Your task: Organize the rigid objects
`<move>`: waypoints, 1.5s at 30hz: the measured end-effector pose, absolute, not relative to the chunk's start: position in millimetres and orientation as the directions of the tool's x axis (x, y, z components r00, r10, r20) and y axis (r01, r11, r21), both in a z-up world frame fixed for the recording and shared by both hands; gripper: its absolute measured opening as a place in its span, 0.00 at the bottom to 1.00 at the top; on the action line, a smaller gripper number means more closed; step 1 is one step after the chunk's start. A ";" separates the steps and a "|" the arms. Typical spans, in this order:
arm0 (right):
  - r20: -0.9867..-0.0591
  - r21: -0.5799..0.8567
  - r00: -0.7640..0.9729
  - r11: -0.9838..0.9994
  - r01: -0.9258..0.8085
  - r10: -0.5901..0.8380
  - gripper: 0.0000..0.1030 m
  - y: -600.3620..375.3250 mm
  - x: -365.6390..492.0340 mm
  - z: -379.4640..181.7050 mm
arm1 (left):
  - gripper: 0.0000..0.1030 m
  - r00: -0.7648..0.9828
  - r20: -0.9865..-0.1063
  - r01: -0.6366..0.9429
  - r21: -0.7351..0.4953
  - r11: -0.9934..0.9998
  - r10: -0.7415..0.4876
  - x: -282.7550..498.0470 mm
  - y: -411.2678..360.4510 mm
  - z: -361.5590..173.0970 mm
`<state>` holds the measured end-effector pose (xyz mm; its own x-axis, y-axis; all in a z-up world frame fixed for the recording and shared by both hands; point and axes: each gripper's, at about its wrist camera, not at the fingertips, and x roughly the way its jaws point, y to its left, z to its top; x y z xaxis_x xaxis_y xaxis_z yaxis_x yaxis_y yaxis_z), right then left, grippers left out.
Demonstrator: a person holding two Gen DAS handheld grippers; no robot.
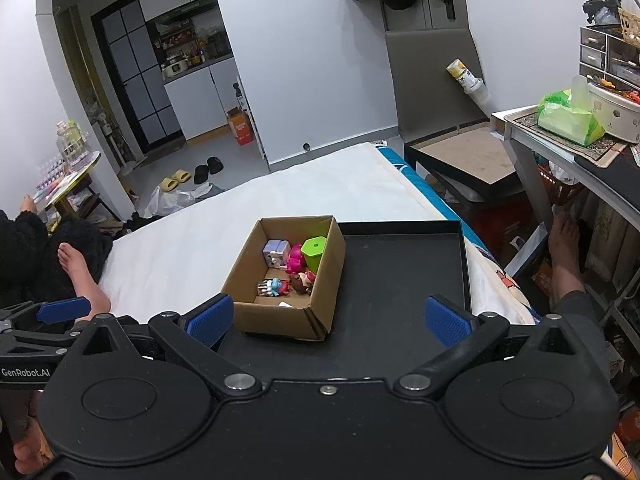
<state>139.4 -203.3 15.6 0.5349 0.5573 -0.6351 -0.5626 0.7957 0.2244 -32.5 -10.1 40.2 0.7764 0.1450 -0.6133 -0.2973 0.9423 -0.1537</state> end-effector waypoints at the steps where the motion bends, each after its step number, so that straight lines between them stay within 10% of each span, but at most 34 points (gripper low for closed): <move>1: -0.635 0.223 0.536 0.796 -0.562 0.557 1.00 -203.2 138.7 15.8 | 0.99 0.776 -0.614 -0.296 -0.152 0.943 0.145 -32.5 -10.5 40.5; 45: -0.642 0.227 0.539 0.806 -0.546 0.546 1.00 -207.7 139.3 13.5 | 0.99 0.757 -0.638 -0.282 -0.120 0.952 0.143 -28.6 -16.4 34.3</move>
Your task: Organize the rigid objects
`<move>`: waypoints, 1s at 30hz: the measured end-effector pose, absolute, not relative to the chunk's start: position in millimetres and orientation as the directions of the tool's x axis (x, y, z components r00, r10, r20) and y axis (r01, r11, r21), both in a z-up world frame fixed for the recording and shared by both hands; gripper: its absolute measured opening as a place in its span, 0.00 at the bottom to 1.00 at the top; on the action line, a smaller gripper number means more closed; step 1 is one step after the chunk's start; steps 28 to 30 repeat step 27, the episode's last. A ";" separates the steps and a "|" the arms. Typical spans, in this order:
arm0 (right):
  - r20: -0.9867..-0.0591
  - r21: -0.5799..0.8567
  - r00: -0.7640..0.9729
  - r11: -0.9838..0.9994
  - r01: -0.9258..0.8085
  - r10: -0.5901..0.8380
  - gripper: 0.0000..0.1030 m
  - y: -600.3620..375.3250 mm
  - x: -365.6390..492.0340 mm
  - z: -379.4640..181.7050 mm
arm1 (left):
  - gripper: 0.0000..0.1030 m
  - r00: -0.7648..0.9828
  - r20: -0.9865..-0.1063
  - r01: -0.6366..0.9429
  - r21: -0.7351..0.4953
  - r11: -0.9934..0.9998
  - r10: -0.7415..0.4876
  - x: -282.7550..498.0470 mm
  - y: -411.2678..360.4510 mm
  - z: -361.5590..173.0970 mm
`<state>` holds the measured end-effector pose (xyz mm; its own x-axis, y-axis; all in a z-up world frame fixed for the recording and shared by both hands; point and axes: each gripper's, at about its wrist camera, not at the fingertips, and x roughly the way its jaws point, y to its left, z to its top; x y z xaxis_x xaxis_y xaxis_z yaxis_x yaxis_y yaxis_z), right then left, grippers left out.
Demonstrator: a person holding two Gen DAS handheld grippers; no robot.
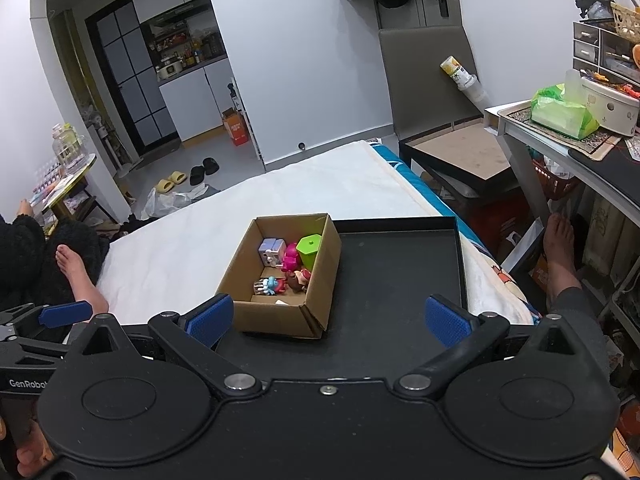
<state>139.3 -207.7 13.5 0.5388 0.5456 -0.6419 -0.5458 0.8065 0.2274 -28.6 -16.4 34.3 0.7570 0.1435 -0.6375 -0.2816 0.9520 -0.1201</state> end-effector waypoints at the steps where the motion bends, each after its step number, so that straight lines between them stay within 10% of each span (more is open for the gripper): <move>1: -0.643 0.226 0.539 0.807 -0.545 0.544 1.00 -207.0 138.3 13.5 | 0.99 0.757 -0.637 -0.282 -0.121 0.952 0.144 -28.3 -16.0 34.3; 30: -0.661 0.221 0.538 0.821 -0.527 0.523 1.00 -206.6 138.4 9.6 | 0.99 0.756 -0.635 -0.296 -0.116 0.948 0.158 -26.8 -16.8 33.2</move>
